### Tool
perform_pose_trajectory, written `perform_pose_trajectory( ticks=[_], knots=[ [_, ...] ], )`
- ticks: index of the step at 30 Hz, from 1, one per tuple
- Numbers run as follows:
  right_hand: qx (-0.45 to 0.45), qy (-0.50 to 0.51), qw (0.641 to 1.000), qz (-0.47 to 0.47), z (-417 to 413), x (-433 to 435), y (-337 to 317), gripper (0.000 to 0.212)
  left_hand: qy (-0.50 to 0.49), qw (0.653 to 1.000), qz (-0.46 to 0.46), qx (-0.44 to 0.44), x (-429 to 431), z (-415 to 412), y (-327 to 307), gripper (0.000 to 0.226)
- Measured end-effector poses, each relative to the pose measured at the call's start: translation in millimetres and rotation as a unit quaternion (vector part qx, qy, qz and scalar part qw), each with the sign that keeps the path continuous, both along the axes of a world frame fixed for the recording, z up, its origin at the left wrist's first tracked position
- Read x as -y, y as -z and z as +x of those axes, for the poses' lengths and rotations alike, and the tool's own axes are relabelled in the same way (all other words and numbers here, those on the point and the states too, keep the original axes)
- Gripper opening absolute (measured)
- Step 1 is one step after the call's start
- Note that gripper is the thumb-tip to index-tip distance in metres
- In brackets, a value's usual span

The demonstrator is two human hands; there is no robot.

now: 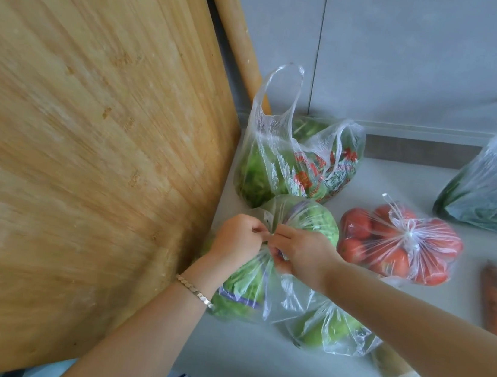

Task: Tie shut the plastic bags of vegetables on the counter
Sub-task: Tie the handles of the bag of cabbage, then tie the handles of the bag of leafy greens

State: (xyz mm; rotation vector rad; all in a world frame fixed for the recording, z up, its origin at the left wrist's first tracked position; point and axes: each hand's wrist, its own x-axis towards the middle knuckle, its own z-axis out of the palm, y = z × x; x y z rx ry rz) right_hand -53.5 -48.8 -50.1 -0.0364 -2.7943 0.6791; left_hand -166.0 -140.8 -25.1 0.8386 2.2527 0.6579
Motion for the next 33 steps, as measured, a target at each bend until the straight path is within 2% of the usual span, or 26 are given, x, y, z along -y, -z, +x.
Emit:
perform_pose_trajectory(
  ticks=[2, 3, 5, 7, 9, 11, 13, 14, 16, 17, 19, 23, 26, 29, 31, 33],
  knots=[
    [0.123, 0.025, 0.990, -0.065, 0.1, -7.7, -14.8, 0.010, 0.023, 1.000, -0.013, 0.005, -6.0, -10.1, -5.3, 0.014],
    [0.176, 0.032, 0.979, -0.099, -0.8, -16.5, -22.7, 0.009, 0.006, 1.000, 0.000, -0.020, -12.6, -17.4, -8.1, 0.014],
    [0.185, 0.082, 0.970, -0.132, -6.1, -35.2, -37.8, 0.014, -0.065, 0.994, 0.048, -0.072, -26.7, -33.0, -17.6, 0.020],
    [0.143, 0.200, 0.959, -0.139, -15.3, -64.7, -45.9, 0.015, -0.137, 0.983, 0.092, -0.087, -46.5, -47.4, -26.5, 0.040],
    [0.163, 0.335, 0.918, -0.135, -27.2, -96.5, -44.4, 0.023, -0.169, 0.973, 0.108, -0.116, -66.8, -59.5, -34.1, 0.063],
    [0.240, 0.412, 0.867, -0.146, -39.2, -126.0, -38.1, 0.045, -0.166, 0.968, 0.129, -0.139, -89.0, -67.0, -42.1, 0.077],
    [0.283, 0.434, 0.829, -0.208, -49.7, -141.5, -29.4, 0.063, -0.134, 0.968, 0.174, -0.120, -107.7, -72.9, -47.8, 0.071],
    [0.284, 0.435, 0.818, -0.247, -54.5, -144.2, -24.0, 0.064, -0.117, 0.969, 0.195, -0.100, -114.7, -75.6, -48.7, 0.057],
    [0.256, 0.426, 0.804, -0.327, -64.0, -148.8, -15.1, 0.040, -0.097, 0.966, 0.223, -0.090, -125.2, -77.1, -52.1, 0.017],
    [0.242, 0.423, 0.794, -0.363, -67.0, -147.7, -15.9, 0.029, -0.104, 0.959, 0.246, -0.091, -126.9, -77.1, -53.7, 0.004],
    [0.196, 0.417, 0.790, -0.405, -69.2, -145.0, -33.4, 0.028, -0.131, 0.936, 0.314, -0.091, -129.4, -77.5, -59.7, 0.010],
    [0.083, 0.370, 0.871, -0.313, -51.3, -138.3, -98.5, 0.040, -0.215, 0.879, 0.418, -0.083, -131.0, -84.2, -78.0, 0.026],
    [-0.040, 0.341, 0.861, -0.375, -34.6, -137.7, -141.9, 0.035, -0.279, 0.849, 0.449, -0.012, -139.4, -85.2, -91.9, 0.020],
    [-0.118, 0.318, 0.837, -0.430, -23.9, -134.8, -149.5, 0.017, -0.355, 0.822, 0.446, 0.007, -143.7, -85.9, -102.5, 0.028],
    [-0.154, 0.331, 0.844, -0.393, -13.4, -127.6, -143.5, 0.013, -0.405, 0.810, 0.423, 0.039, -141.4, -85.6, -107.6, 0.031],
    [-0.192, 0.325, 0.855, -0.357, -4.0, -122.0, -136.0, 0.015, -0.418, 0.815, 0.393, 0.078, -137.4, -85.2, -110.1, 0.034]
  ],
)
